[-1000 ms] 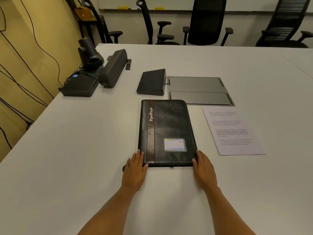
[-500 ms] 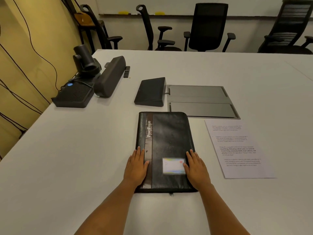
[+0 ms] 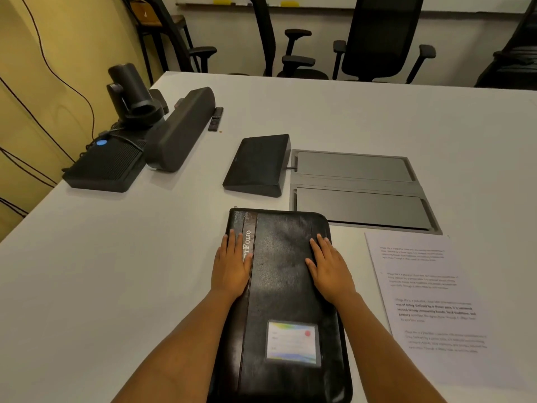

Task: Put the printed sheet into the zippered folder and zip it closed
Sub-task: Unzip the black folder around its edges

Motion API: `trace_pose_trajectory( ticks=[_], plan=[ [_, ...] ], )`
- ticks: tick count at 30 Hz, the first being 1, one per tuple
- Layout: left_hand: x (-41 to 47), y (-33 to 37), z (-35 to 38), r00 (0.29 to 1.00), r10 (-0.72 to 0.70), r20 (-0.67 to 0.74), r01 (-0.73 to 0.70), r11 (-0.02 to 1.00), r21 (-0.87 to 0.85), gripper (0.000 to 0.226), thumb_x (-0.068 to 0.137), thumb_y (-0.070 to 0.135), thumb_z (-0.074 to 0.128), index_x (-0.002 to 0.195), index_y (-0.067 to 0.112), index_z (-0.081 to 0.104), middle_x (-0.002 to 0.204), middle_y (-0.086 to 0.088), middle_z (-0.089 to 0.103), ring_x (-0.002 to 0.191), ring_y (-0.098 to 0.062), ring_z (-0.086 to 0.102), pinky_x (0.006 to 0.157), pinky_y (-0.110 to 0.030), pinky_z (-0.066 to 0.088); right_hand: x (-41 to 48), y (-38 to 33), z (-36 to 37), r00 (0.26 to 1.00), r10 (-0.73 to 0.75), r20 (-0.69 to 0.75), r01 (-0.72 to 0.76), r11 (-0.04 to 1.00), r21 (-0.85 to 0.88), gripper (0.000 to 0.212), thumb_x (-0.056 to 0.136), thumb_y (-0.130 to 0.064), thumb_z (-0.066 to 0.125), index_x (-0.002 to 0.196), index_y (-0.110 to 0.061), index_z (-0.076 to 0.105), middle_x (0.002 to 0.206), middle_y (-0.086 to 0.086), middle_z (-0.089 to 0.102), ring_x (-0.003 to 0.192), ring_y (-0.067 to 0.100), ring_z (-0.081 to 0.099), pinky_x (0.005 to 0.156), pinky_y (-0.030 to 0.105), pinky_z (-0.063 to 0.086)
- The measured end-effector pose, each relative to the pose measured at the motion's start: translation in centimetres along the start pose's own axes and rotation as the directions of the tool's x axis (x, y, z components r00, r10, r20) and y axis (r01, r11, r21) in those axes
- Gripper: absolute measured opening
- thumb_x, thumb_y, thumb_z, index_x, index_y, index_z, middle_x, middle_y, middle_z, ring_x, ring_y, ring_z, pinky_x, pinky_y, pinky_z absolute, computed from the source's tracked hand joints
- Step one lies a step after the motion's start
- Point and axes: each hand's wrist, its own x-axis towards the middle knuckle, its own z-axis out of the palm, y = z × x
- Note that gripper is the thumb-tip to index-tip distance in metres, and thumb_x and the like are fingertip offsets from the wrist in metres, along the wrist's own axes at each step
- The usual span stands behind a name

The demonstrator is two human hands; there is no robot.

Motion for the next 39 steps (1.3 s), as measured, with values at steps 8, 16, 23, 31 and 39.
trace_pose_trajectory(
  ticks=[8,16,23,31,39],
  plan=[
    [5.5,0.0,0.6,0.996,-0.020,-0.091,0.015,0.998,-0.059,0.059,0.100,0.040,0.028,0.151,0.017,0.009,0.161,-0.003,0.005,0.149,-0.019,0.006,0.121,-0.034,0.006,7.9,-2.1,-0.3,0.997,-0.076,-0.008,0.076,0.997,-0.016,0.052,0.101,-0.034,0.026,0.148,-0.015,0.017,0.158,0.006,0.014,0.147,0.021,0.008,0.121,0.036,0.007],
    [8.6,0.5,0.2,0.989,0.017,-0.150,-0.025,0.998,-0.054,0.053,0.100,0.035,0.034,0.148,0.014,0.025,0.156,-0.006,0.027,0.146,-0.022,0.019,0.119,-0.037,0.017,10.8,-4.0,-0.2,0.994,-0.078,-0.071,0.082,0.995,0.053,0.042,0.099,-0.033,0.035,0.138,-0.016,0.039,0.140,0.008,0.044,0.132,0.024,0.035,0.114,0.038,0.021],
    [7.8,0.8,0.1,0.967,-0.055,-0.248,-0.001,0.975,-0.221,0.041,0.099,0.029,0.040,0.137,0.013,0.041,0.141,-0.008,0.043,0.132,-0.020,0.038,0.111,-0.032,0.032,12.1,-4.4,-0.5,0.994,-0.059,-0.095,0.067,0.994,0.086,0.027,0.097,-0.030,0.043,0.112,-0.013,0.057,0.115,0.009,0.058,0.107,0.024,0.048,0.094,0.036,0.036],
    [7.5,0.8,0.3,0.919,-0.257,-0.299,0.147,0.927,-0.346,0.041,0.100,0.027,0.036,0.139,0.017,0.034,0.144,-0.004,0.035,0.128,-0.021,0.044,0.094,-0.032,0.047,15.0,-8.3,-0.4,0.977,-0.174,0.120,0.113,0.910,0.400,0.023,0.095,-0.016,0.049,0.109,-0.010,0.066,0.115,0.011,0.064,0.104,0.024,0.057,0.090,0.030,0.042],
    [7.5,0.3,0.9,0.911,-0.263,-0.318,0.136,0.918,-0.372,0.036,0.099,0.028,0.036,0.135,0.020,0.037,0.139,0.002,0.040,0.117,-0.019,0.054,0.083,-0.027,0.044,19.0,-12.5,-0.5,0.863,-0.410,0.296,0.355,0.908,0.222,0.031,0.090,-0.007,0.055,0.117,-0.020,0.065,0.113,0.014,0.057,0.104,0.026,0.054,0.092,0.036,0.045]
  ],
)
